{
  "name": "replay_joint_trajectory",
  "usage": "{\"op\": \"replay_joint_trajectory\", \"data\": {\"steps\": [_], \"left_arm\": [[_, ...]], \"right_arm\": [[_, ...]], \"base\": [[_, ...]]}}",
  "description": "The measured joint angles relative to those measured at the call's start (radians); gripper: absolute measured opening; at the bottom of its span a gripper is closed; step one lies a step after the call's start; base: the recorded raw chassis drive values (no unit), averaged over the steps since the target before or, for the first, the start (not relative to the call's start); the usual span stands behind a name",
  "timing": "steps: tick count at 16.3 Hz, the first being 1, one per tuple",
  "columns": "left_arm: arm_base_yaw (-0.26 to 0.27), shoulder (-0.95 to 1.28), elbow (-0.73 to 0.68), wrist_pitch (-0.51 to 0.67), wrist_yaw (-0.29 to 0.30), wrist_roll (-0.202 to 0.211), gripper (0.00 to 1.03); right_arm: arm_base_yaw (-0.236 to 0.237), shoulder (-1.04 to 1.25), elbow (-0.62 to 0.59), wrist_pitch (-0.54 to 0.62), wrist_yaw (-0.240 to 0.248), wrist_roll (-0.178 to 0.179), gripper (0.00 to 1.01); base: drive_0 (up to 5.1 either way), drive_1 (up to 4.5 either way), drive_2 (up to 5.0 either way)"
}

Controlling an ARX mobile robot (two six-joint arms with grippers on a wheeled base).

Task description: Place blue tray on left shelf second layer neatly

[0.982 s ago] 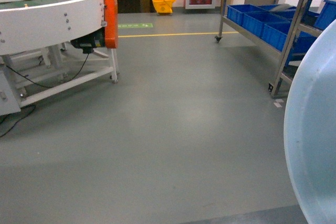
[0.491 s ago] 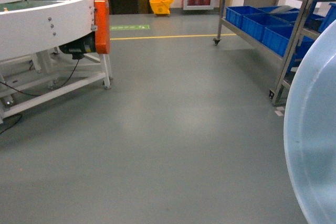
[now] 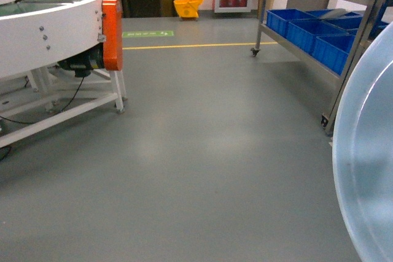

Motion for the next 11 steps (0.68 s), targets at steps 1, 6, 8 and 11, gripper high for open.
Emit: {"op": "replay_joint_trajectory", "data": {"steps": [1, 6, 8, 11], "left_arm": [[0.000, 0.000, 0.000, 0.002, 0.000, 0.000, 0.98], [0.000, 0.000, 0.000, 0.002, 0.000, 0.000, 0.98], [0.000, 0.000, 0.000, 0.000, 0.000, 0.000, 0.98], [0.000, 0.000, 0.000, 0.002, 0.000, 0.000, 0.98]], "right_arm": [[0.000, 0.000, 0.000, 0.003, 0.000, 0.000, 0.02], [0.000, 0.000, 0.000, 0.000, 0.000, 0.000, 0.02], [0.000, 0.000, 0.000, 0.003, 0.000, 0.000, 0.02], [0.000, 0.000, 0.000, 0.007, 0.000, -0.001, 0.02]], "base": [[0.0, 4.07, -4.1], [0.0, 4.12, -4.1], [-0.1, 4.10, -4.2], [-0.1, 4.11, -4.4]]}}
